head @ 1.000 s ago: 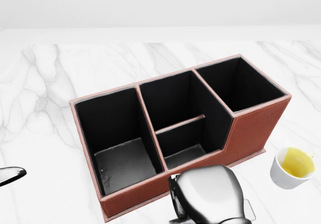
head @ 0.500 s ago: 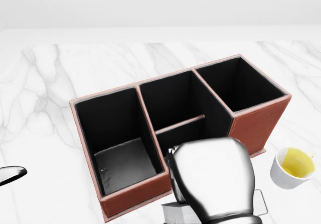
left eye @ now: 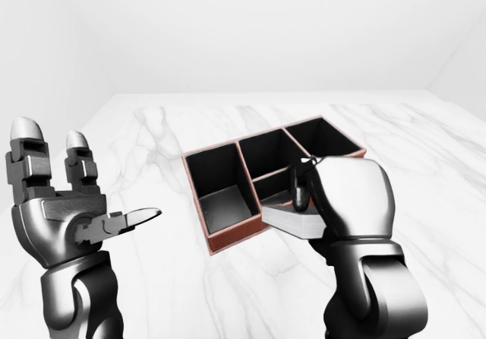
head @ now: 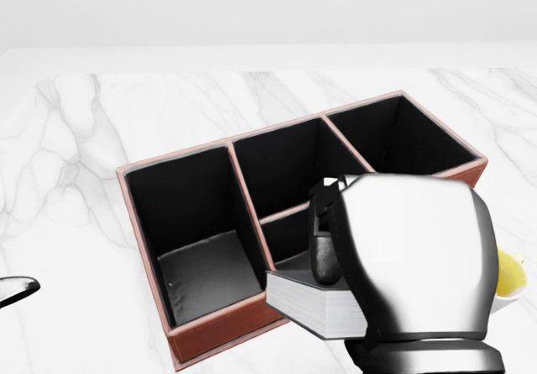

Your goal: Pick up the book and place it in the front compartment of the caddy.

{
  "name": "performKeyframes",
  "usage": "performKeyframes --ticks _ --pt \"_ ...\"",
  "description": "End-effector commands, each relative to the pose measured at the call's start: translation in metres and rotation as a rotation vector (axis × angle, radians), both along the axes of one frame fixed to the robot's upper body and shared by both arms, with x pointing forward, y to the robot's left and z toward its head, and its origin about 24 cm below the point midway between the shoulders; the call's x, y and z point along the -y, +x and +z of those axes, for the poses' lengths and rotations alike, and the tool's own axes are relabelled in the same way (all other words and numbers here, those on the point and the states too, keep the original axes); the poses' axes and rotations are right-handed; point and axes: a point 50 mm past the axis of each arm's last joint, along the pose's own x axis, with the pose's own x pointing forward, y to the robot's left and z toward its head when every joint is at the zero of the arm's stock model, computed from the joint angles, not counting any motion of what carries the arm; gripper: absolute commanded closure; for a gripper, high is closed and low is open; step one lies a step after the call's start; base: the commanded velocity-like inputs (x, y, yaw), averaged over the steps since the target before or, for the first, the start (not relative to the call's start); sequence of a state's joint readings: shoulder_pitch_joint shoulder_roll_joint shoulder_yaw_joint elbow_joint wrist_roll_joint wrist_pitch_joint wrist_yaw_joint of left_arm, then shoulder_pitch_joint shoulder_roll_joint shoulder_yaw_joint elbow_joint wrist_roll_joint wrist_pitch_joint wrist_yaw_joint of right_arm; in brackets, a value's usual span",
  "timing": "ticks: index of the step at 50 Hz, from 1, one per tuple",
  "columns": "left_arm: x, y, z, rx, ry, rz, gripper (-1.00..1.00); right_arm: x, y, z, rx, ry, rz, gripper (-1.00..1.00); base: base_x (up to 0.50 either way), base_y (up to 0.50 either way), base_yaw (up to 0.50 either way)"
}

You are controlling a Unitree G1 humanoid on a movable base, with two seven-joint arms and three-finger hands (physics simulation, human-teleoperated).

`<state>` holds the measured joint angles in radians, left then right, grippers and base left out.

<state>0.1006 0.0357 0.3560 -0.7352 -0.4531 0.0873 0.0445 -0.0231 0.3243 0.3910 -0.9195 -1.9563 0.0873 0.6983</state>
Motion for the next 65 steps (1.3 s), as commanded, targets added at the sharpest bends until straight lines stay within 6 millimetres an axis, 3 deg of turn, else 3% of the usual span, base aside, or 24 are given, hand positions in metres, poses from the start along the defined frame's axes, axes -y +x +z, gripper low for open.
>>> performKeyframes --ticks 1,16,34,49,65 --pt "0.0 0.004 -0.003 -0.016 -0.007 0.005 -1.0 0.001 0.003 0.011 0.056 0.015 -0.017 1.0 0.0 0.0 0.0" --pt "-0.001 0.002 -0.001 -0.004 -0.009 0.01 -1.0 0.002 0.008 0.019 0.092 0.011 -0.031 1.0 0.0 0.0 0.0" --pt "-0.002 0.002 0.001 0.003 -0.012 0.012 -1.0 -0.073 0.032 0.029 0.164 -0.299 0.226 1.0 0.0 0.0 0.0" --pt "-0.001 0.001 0.0 -0.001 -0.009 0.01 -1.0 -0.062 0.052 0.035 0.172 -0.365 0.138 1.0 0.0 0.0 0.0" --pt "-0.001 0.001 0.0 0.002 -0.01 0.01 -1.0 -0.048 0.074 0.041 0.101 -0.272 0.061 1.0 0.0 0.0 0.0"
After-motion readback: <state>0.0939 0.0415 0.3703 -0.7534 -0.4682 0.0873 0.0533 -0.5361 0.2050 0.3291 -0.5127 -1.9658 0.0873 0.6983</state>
